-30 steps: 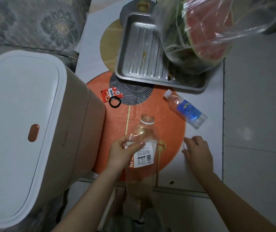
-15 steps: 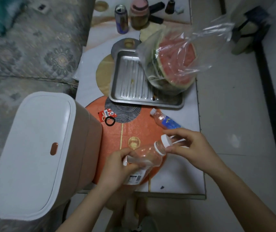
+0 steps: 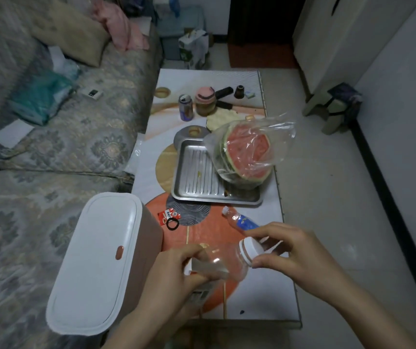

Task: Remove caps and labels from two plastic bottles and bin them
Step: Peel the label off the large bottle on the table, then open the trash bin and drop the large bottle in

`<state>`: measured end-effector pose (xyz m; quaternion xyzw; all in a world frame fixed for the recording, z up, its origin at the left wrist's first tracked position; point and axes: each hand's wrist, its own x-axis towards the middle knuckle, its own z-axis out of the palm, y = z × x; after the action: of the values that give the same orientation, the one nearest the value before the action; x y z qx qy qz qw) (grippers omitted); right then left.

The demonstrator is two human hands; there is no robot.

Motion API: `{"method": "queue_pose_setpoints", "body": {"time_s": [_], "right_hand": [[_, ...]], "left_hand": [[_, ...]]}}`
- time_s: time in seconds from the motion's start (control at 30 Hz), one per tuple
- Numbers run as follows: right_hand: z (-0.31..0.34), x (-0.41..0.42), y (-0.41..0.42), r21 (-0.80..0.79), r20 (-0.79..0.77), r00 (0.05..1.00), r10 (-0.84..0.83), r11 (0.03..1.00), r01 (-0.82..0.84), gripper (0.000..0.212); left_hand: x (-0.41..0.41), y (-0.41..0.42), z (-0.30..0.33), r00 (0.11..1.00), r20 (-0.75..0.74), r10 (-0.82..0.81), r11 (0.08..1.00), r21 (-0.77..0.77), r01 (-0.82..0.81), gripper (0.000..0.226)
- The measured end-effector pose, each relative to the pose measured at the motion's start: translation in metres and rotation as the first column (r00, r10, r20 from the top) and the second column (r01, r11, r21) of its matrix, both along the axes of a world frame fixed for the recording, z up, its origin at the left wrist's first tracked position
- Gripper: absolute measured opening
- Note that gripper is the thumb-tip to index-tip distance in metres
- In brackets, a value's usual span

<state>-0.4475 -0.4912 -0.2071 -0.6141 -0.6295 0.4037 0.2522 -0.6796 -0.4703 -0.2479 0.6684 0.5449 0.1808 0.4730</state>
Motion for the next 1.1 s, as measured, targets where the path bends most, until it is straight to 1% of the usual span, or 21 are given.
{"method": "queue_pose_setpoints", "body": {"time_s": [0.1,0.13,0.2,0.23,0.27,0.33,0.4,0.43,0.5,0.53,0.57,0.6,0.63,0.67,0.7,0.73,0.8,0.87,1.0,1.03,1.1], "right_hand": [[0.017,-0.006,-0.008,0.076,0.004,0.996,-0.091,0.993,0.091,0.026],[0.024,-0.008,-0.011,0.090,0.001,0.994,-0.105,0.990,0.105,0.027],[0.041,-0.009,-0.013,0.110,0.034,0.998,-0.062,0.992,0.058,0.038],[0.050,-0.009,-0.013,0.112,0.055,0.998,-0.023,0.994,0.016,0.040],[0.057,-0.007,-0.014,0.105,0.054,0.999,0.002,0.994,-0.008,0.038],[0.074,-0.002,-0.015,0.113,0.047,0.999,0.022,0.993,-0.028,0.035],[0.088,-0.003,-0.015,0.167,0.071,0.997,-0.002,0.986,-0.010,0.027],[0.094,-0.005,-0.015,0.193,0.087,0.996,-0.027,0.981,0.009,0.032],[0.106,-0.008,-0.015,0.238,0.183,0.980,-0.080,0.971,0.035,0.053],[0.112,-0.008,-0.016,0.238,0.229,0.970,-0.080,0.971,0.024,0.056],[0.119,-0.007,-0.016,0.231,0.237,0.970,-0.063,0.973,0.006,0.051],[0.126,-0.006,-0.016,0.214,0.203,0.979,-0.023,0.977,-0.021,0.042],[0.136,-0.004,-0.017,0.191,0.159,0.987,0.031,0.980,-0.062,0.040],[0.144,-0.001,-0.017,0.184,0.126,0.989,0.077,0.978,-0.099,0.048],[0.151,0.000,-0.018,0.200,0.129,0.986,0.106,0.971,-0.130,0.054],[0.157,0.000,-0.019,0.237,0.144,0.983,0.116,0.960,-0.148,0.055],[0.164,-0.005,-0.021,0.332,0.174,0.981,0.088,0.932,-0.143,0.045],[0.167,-0.009,-0.023,0.388,0.205,0.978,0.040,0.914,-0.119,0.036],[0.158,-0.019,-0.029,0.415,0.249,0.969,0.003,0.903,-0.110,0.023],[0.156,-0.023,-0.031,0.415,0.266,0.964,0.001,0.903,-0.115,0.023],[0.154,-0.027,-0.034,0.408,0.320,0.947,0.008,0.901,-0.146,0.035]], "left_hand": [[-0.001,0.000,0.021,0.997,-0.074,-0.012,0.989,0.144,0.023,0.033],[-0.001,0.000,0.029,0.995,-0.096,-0.018,0.980,0.194,0.036,0.033],[-0.002,0.002,0.046,0.991,-0.128,-0.030,0.964,0.257,0.062,0.038],[-0.002,0.003,0.054,0.991,-0.132,-0.032,0.958,0.278,0.068,0.042],[-0.003,0.005,0.060,0.992,-0.125,-0.029,0.956,0.286,0.064,0.043],[-0.006,0.007,0.074,0.997,-0.074,-0.009,0.957,0.289,0.030,0.032],[-0.006,0.008,0.088,0.999,-0.040,-0.001,0.950,0.311,0.014,0.024],[-0.005,0.008,0.094,0.999,-0.035,-0.006,0.943,0.333,0.017,0.024],[-0.003,0.007,0.106,0.999,-0.048,-0.009,0.921,0.389,0.027,0.029],[-0.003,0.007,0.112,0.998,-0.060,-0.006,0.912,0.409,0.030,0.030],[-0.003,0.007,0.119,0.998,-0.063,-0.003,0.910,0.413,0.028,0.029],[-0.004,0.008,0.125,0.999,-0.049,0.000,0.919,0.394,0.020,0.029],[-0.005,0.008,0.133,1.000,-0.021,-0.002,0.930,0.369,0.009,0.029],[-0.006,0.008,0.140,1.000,0.008,-0.004,0.938,0.345,0.001,0.029],[-0.007,0.009,0.146,1.000,0.026,-0.009,0.940,0.340,0.000,0.029],[-0.007,0.010,0.151,0.999,0.030,-0.016,0.937,0.349,0.004,0.030],[-0.006,0.010,0.160,0.999,0.046,-0.018,0.926,0.377,-0.001,0.038],[-0.006,0.009,0.165,0.998,0.064,-0.009,0.917,0.399,-0.017,0.043],[-0.010,0.007,0.168,1.000,0.011,-0.009,0.896,0.444,0.003,0.035],[-0.012,0.008,0.168,1.000,0.000,-0.008,0.897,0.441,0.008,0.034],[-0.016,0.010,0.169,1.000,-0.002,-0.029,0.918,0.395,0.027,0.032]]}}
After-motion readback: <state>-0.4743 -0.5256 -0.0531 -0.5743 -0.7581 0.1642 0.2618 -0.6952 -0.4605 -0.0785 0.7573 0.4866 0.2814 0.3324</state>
